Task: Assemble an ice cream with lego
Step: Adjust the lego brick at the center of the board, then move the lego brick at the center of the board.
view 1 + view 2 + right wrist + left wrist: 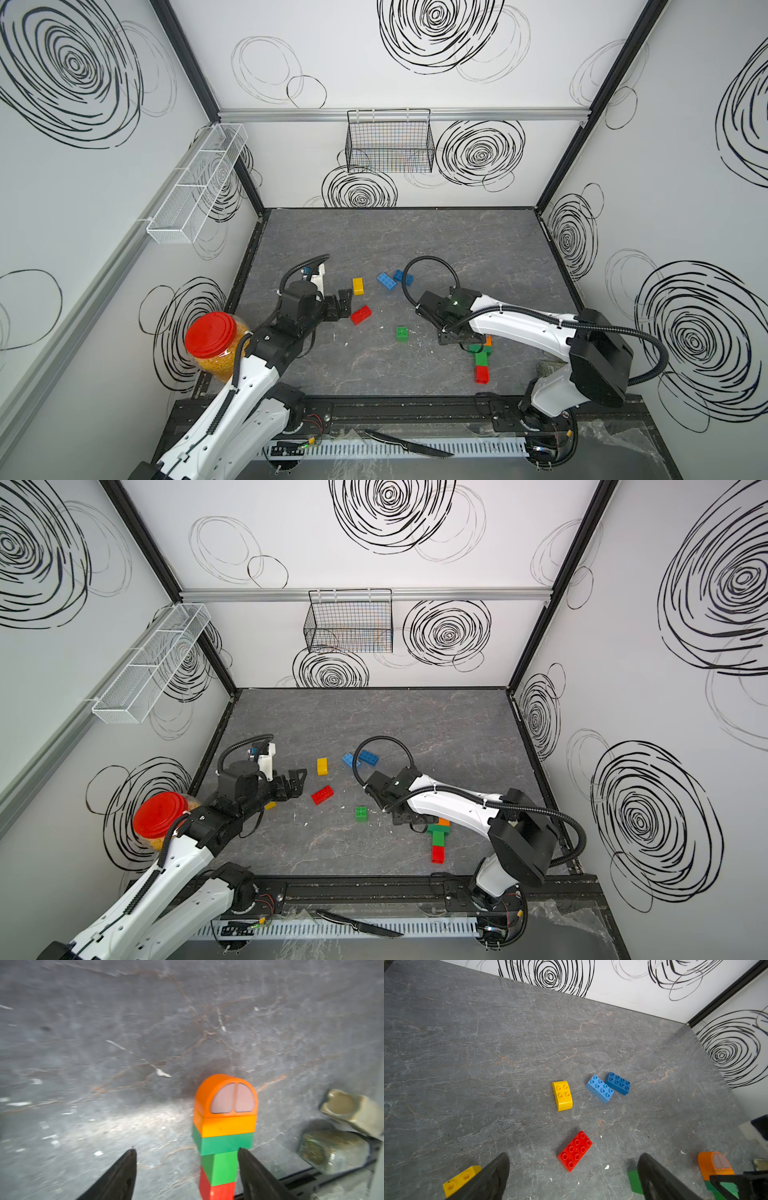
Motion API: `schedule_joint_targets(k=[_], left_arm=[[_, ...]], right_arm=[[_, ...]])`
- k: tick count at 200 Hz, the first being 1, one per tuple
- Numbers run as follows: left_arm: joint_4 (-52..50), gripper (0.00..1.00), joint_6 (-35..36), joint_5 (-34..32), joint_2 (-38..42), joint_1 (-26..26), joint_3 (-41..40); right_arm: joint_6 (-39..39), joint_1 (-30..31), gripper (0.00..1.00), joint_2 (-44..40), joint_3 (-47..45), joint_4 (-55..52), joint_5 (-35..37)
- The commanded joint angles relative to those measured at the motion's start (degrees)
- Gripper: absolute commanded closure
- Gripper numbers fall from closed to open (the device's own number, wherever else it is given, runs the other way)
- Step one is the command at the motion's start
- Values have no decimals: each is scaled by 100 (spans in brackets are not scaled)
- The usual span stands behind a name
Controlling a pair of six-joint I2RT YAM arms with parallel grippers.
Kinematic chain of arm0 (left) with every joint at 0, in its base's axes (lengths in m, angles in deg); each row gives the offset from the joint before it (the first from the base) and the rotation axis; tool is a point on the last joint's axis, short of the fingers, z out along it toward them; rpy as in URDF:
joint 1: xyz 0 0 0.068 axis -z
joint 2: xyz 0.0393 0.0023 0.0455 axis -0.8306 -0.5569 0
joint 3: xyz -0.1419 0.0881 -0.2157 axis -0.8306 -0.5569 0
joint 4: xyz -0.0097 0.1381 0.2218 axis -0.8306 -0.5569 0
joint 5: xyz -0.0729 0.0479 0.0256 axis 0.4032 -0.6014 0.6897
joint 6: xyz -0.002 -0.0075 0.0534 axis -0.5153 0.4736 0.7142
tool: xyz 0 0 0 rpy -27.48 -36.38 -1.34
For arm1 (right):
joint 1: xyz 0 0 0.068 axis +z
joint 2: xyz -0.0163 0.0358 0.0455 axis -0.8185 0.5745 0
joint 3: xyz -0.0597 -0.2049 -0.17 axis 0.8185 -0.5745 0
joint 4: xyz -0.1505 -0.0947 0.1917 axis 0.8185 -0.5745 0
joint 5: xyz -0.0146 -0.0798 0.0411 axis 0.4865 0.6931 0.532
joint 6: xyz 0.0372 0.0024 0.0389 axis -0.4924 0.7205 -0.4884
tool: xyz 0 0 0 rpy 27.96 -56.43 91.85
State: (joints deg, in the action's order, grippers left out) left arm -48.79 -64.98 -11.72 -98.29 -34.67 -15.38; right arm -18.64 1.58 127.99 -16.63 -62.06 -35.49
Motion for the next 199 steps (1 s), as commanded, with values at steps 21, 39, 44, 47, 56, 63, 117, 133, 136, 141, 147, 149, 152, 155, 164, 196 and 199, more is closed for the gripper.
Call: schedule_joint_targets(k=[21,39,44,47,56,63,117,133,136,141,147,149,152,155,164,196,199], left_arm=[[-124,1,-9,-430,-73,265,66],[-205,1,-101,-259,-81,139,84],[-235,1,-96,-141,-73,70,83],[-256,1,-100,-75,-68,20,88],[-311,1,-302,101,-23,-131,69],[-364,1,-329,216,12,-257,66],[-356,1,-334,596,121,-788,15],[-298,1,-318,764,72,-941,-4],[-282,1,-317,796,61,-970,-7],[-259,1,-312,850,48,-1022,-13],[-240,1,-306,919,36,-1084,-22],[-232,1,-303,938,27,-1103,-22],[-225,1,-293,962,25,-1128,-22],[-214,1,-291,991,17,-1151,-30],[-192,1,-297,1060,7,-1253,-38],[-108,1,-283,1280,-77,-1496,-61],[-106,1,-286,1301,-87,-1506,-65]], right_arm=[[-61,68,14,-314,154,1063,-914],[-180,118,13,-226,301,1298,-1093],[-209,135,13,-166,375,1338,-1144],[-216,152,13,-128,418,1358,-1165],[-241,198,13,24,592,1376,-1219],[-225,243,13,152,724,1401,-1249],[-131,412,12,1364,1747,1137,-1471],[-131,422,15,1655,1973,1022,-1469],[-135,422,16,1681,1995,1013,-1474],[-139,422,17,1762,2043,994,-1479],[-139,422,18,1825,2084,969,-1481],[-139,422,18,1845,2104,958,-1476],[-146,416,18,1877,2123,932,-1472],[-148,415,19,1909,2135,926,-1471],[-148,392,22,1992,2178,888,-1485],[-175,365,25,2223,2202,914,-1600],[-175,368,25,2243,2201,916,-1610]])
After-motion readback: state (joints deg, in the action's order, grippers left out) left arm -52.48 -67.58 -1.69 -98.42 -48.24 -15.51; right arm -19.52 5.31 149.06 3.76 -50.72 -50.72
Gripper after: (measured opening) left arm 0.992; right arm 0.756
